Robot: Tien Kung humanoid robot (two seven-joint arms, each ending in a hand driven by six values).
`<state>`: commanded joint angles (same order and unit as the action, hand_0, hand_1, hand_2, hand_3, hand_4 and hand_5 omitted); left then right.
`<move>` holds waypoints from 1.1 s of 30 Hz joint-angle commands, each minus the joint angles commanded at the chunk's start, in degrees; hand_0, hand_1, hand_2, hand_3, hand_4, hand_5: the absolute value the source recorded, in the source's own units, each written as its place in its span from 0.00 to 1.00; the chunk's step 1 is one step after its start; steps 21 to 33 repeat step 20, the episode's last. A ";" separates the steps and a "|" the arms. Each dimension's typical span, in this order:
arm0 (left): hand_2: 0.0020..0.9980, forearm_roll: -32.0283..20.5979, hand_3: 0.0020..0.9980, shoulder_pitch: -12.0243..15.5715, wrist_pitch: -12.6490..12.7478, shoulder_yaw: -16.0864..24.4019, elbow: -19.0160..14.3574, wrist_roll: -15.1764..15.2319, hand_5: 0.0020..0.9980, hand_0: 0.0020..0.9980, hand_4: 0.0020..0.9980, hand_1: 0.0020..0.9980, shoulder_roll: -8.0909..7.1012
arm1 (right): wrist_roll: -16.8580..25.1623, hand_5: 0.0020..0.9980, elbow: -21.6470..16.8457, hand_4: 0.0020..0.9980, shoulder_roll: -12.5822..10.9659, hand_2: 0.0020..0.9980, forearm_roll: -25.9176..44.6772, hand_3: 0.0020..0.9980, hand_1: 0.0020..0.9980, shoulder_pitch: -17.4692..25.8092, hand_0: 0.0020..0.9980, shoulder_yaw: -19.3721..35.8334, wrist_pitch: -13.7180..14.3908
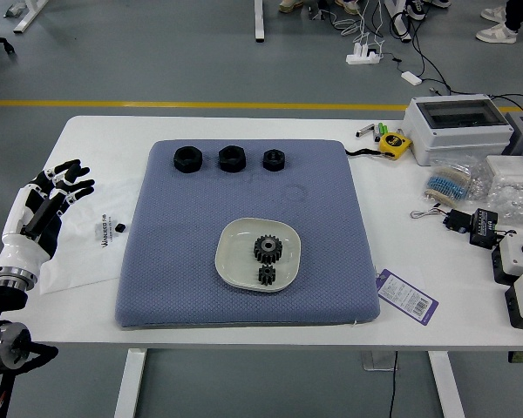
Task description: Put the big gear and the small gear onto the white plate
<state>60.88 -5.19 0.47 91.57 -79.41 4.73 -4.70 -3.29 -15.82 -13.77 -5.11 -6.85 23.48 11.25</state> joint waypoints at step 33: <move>0.65 -0.18 0.65 -0.07 -0.54 -0.98 0.10 -0.42 0.50 0.65 0.96 0.61 0.23 | 0.01 0.71 -0.02 0.87 -0.11 0.74 0.10 0.61 0.65 -0.25 0.65 -0.13 -0.06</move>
